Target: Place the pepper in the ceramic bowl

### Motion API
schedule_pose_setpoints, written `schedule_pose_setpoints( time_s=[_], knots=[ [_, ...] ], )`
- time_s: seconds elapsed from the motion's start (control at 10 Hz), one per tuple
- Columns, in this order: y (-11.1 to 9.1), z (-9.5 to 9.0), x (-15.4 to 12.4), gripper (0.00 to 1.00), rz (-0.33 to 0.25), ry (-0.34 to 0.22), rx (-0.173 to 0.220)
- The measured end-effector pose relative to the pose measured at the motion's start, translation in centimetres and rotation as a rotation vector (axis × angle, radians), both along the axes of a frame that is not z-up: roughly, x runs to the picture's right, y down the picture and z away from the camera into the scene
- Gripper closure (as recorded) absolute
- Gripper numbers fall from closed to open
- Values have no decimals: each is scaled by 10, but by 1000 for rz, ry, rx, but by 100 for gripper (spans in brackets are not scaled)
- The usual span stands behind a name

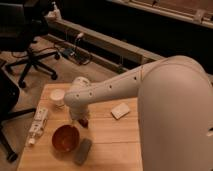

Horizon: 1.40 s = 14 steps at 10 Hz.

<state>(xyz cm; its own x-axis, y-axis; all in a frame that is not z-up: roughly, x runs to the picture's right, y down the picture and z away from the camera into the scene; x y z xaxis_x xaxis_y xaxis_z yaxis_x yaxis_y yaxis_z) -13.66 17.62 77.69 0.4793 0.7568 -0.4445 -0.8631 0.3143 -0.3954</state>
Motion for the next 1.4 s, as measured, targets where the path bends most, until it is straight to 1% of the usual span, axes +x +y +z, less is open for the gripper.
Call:
schedule_pose_setpoints(
  time_s=[0.1, 0.2, 0.3, 0.4, 0.5, 0.6, 0.7, 0.8, 0.9, 1.1, 1.4],
  knots=[
    [13, 8, 3, 35, -37, -42, 7],
    [23, 19, 10, 35, -76, -63, 18],
    [24, 26, 17, 35, -91, -59, 30],
    [17, 34, 25, 35, -106, -47, 57],
    [3, 37, 25, 35, -100, -41, 83],
    [-9, 35, 19, 35, -82, -52, 99],
    [-20, 30, 12, 35, -62, -67, 111],
    [-29, 24, 4, 35, -40, -90, 113],
    [-30, 21, 0, 35, -30, -104, 104],
    [-27, 23, 3, 35, -5, -107, 83],
    [-24, 48, 27, 35, 57, -63, 72]
  ],
)
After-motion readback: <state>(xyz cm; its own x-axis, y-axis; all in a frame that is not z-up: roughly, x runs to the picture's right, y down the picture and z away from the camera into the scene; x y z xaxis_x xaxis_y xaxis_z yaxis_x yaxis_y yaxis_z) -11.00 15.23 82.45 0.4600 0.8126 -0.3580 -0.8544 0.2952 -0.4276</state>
